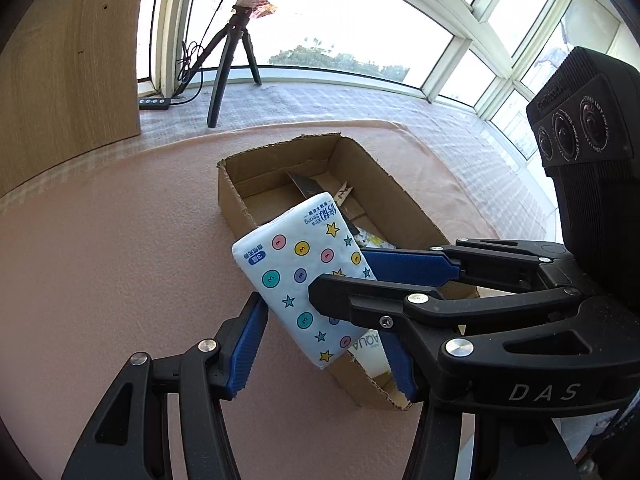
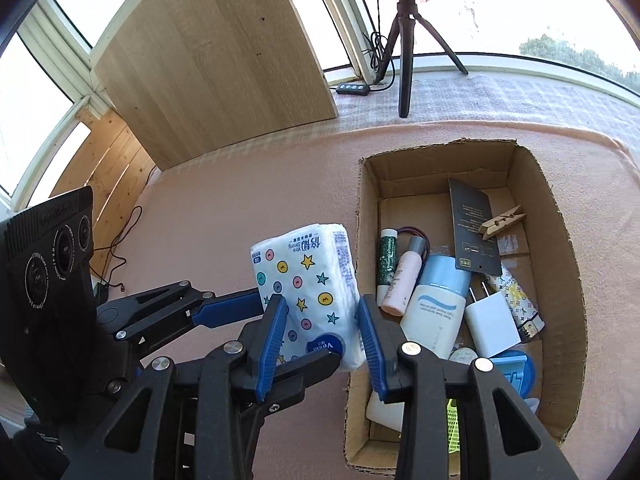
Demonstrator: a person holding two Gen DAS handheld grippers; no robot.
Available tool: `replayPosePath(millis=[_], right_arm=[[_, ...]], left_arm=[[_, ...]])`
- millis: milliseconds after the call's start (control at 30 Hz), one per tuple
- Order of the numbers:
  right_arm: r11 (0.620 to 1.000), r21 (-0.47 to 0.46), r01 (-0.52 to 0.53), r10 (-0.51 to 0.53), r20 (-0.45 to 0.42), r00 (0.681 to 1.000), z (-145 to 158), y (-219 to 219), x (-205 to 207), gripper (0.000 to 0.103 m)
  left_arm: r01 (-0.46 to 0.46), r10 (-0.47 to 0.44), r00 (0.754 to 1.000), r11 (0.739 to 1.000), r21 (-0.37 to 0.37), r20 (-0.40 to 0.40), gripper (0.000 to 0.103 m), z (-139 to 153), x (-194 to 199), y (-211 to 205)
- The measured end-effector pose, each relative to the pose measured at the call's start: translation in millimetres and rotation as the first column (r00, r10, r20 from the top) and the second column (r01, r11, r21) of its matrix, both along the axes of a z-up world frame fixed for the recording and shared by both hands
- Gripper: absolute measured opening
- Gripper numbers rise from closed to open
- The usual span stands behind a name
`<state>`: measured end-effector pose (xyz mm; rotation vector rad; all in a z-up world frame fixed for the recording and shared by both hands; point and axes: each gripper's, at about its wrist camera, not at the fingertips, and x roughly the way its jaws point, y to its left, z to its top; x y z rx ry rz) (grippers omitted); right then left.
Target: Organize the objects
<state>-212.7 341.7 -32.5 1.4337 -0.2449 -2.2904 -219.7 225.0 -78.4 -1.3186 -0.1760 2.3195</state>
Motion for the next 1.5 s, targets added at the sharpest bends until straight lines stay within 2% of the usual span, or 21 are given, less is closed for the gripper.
replayPosePath(millis=[367,400,433,500,533,1000,1500], right_arm=[[0.997,0.014,0.074,-0.074,-0.005,0.997,-2,50,-7,0.036],[0.997,0.016,0.074,-0.074,-0.015,0.997,-1,52,-7,0.039],[0.996,0.024,0.082,-0.081,-0.023,0.996,0,54,-6,0.051],[0.991,0.066,0.12,-0.117,-0.053,0.992,2,59,-5,0.07],[0.988,0.083,0.132,-0.127,-0.068,0.99,4,60,-5,0.071],[0.981,0.091,0.169,-0.163,-0.069,0.984,3,71,-3,0.071],[0.983,0.079,0.166,-0.158,-0.097,0.983,15,46,16,0.071]], left_arm=[[0.086,-0.086,0.996,0.996,-0.005,0.011,0.057,-2,-23,55],[0.093,-0.093,0.996,0.995,-0.023,0.009,0.057,-3,-23,59],[0.092,-0.092,0.996,0.995,-0.043,0.006,0.06,-4,-25,63],[0.079,-0.079,0.997,0.995,-0.057,0.007,0.072,-6,-28,65],[0.072,-0.072,0.997,0.996,-0.055,0.007,0.076,-6,-29,65],[0.064,-0.064,0.998,0.997,-0.053,0.011,0.076,-5,-29,64],[0.006,-0.008,1.0,0.995,-0.103,-0.014,0.076,8,-4,21]])
